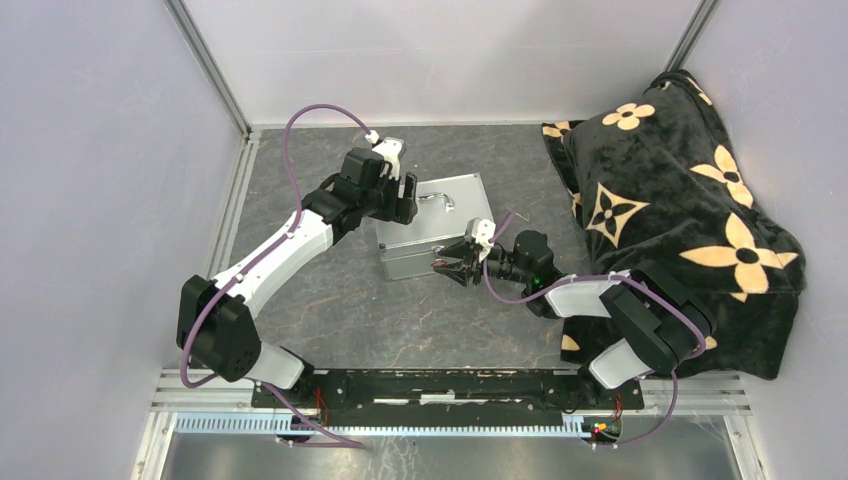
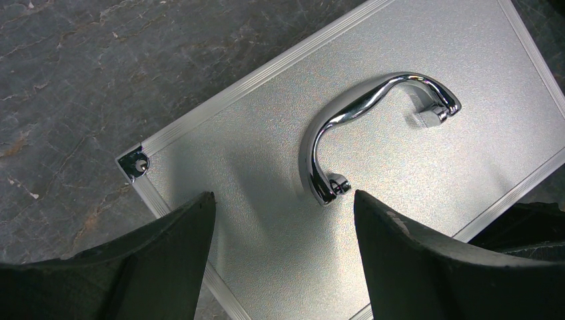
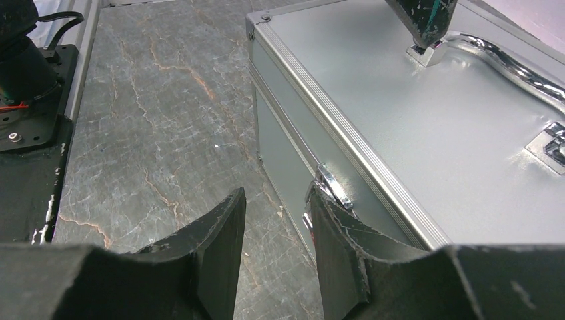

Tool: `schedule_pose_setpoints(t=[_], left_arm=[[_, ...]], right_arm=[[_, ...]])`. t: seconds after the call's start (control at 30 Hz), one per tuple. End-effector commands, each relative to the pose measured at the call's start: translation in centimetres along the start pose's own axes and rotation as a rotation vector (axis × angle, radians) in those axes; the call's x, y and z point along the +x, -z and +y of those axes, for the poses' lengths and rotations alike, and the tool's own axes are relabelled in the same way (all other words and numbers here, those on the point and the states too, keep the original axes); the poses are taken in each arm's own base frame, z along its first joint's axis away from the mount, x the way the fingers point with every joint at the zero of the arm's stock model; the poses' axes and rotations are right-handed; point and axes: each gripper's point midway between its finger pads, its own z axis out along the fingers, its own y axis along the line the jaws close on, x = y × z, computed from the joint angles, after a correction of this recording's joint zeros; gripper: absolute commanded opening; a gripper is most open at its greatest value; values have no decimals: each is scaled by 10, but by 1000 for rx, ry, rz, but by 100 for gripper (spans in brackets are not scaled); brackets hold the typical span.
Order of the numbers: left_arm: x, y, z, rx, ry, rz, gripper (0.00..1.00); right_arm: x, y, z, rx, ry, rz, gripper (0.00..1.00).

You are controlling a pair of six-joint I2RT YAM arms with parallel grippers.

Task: Organize the medicine kit
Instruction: Close the medicine box at the center of the board.

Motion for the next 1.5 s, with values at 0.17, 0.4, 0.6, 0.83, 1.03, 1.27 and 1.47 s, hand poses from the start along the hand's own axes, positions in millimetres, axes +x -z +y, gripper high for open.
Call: schedule_pose_setpoints(t=[0.17, 0.4, 0.6, 0.83, 1.03, 1.27, 1.47], left_arm=[[69, -5, 3, 20, -16, 257, 82], [69, -5, 3, 20, -18, 257, 81], [69, -6, 3, 19, -18, 259, 81], [70, -6, 3, 18, -20, 261, 81], [70, -6, 3, 17, -19, 263, 81], [71, -7, 4, 16, -21, 266, 81], [71, -6, 3, 19, -21, 267, 81]], right_arm=[[-43, -5, -21, 68, 107, -101, 47], [-31, -5, -21, 64, 96, -69, 48], [-7, -5, -19, 59, 70, -17, 48], [5, -7, -20, 59, 56, 6, 48], [6, -9, -22, 60, 54, 6, 48], [-10, -9, -22, 60, 74, -24, 48], [-32, -6, -23, 67, 111, -59, 48]])
